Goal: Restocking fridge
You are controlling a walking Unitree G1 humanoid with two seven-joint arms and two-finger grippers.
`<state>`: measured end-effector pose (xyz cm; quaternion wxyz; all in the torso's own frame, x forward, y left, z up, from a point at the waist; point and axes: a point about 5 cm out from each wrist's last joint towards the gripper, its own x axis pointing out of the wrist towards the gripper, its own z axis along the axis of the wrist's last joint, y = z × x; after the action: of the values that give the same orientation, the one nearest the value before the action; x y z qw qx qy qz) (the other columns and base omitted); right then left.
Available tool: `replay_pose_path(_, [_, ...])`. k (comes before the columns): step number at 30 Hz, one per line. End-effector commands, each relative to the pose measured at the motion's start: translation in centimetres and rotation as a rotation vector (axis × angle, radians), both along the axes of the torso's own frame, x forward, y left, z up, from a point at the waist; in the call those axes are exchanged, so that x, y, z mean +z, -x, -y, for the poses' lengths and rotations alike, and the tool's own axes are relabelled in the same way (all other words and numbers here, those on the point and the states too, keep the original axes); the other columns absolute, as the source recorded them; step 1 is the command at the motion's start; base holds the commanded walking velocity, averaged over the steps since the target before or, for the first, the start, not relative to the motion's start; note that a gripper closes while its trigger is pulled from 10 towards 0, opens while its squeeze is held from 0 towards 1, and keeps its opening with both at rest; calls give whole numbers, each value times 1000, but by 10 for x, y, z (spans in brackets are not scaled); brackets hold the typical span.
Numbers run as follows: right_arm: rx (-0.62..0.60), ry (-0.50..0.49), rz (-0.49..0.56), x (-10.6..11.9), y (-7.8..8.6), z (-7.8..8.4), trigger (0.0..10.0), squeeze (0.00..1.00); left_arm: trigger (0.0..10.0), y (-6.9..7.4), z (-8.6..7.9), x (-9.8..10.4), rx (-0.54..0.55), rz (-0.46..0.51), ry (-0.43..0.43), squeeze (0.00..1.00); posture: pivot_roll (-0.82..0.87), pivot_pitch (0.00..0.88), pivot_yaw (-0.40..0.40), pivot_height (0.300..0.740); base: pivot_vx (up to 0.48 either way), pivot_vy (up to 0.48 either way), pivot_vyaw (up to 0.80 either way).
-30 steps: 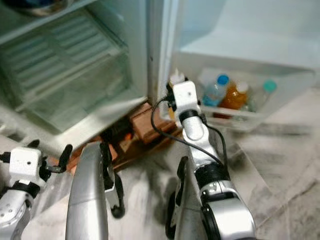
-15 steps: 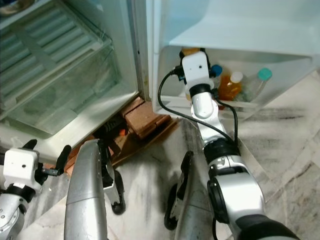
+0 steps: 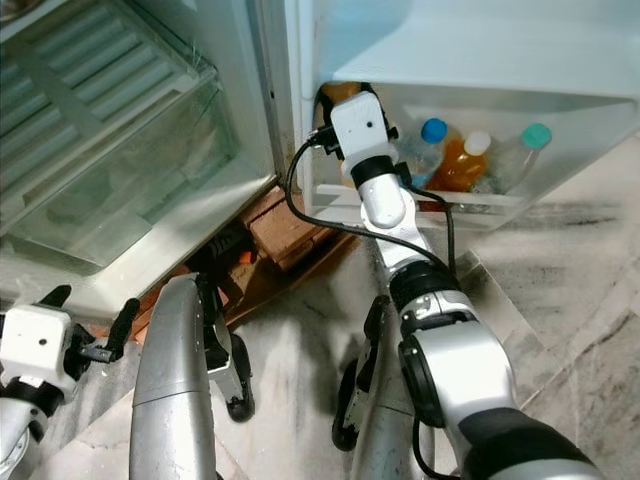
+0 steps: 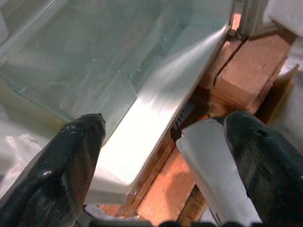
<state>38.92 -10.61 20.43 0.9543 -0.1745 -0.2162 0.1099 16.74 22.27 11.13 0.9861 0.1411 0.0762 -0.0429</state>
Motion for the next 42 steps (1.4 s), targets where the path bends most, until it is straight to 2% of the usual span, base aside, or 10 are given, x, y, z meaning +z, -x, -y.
replay_pose_path(1, [-18, 13, -86, -17, 0, 6, 10000, 0, 10000, 11, -4, 1, 14, -27, -25, 0, 344, 411, 2, 516, 0, 0, 0])
replay_pose_path(10, [-36, 145, 12, -8, -1, 2, 10000, 0, 10000, 24, -17, 6, 56, -49, -70, 0, 380, 453, 17, 516, 0, 0, 0])
replay_pose_path(16, [-49, 151, 118, 9, -1, -5, 10000, 0, 10000, 31, -15, 7, 46, -73, -78, 0, 384, 474, 34, 516, 0, 0, 0])
replay_pose_path(21, [-75, 94, -3, -10, -2, -4, 10000, 0, 10000, 31, -12, 7, 33, -82, -77, 0, 381, 479, 38, 516, 0, 0, 0])
replay_pose_path(24, [-125, -13, -163, -36, -1, 5, 10000, 0, 10000, 31, -11, 8, 30, -84, -77, 0, 390, 482, 36, 516, 0, 0, 0])
replay_pose_path(28, [-189, -121, -272, -56, 3, 18, 10000, 0, 10000, 30, -11, 8, 32, -83, -79, 0, 385, 479, 35, 516, 0, 0, 0])
replay_pose_path(34, [-249, -185, -345, -69, 6, 35, 10000, 0, 10000, 24, -7, 5, 18, -76, -69, 0, 364, 462, 27, 516, 0, 0, 0])
replay_pose_path(40, [-276, -230, -354, -65, 3, 44, 10000, 0, 10000, 14, -5, 3, 14, -58, -60, 0, 345, 432, 16, 516, 0, 0, 0])
replay_pose_path(41, [-275, -234, -351, -64, 3, 45, 10000, 78, 10000, 13, -5, 3, 13, -57, -60, 0, 343, 429, 14, 516, 0, 0, 0])
replay_pose_path(42, [-275, -240, -341, -61, 2, 45, 10000, 1000, 10000, 11, -4, 3, 13, -53, -59, 0, 340, 425, 13, 516, 0, 0, 0])
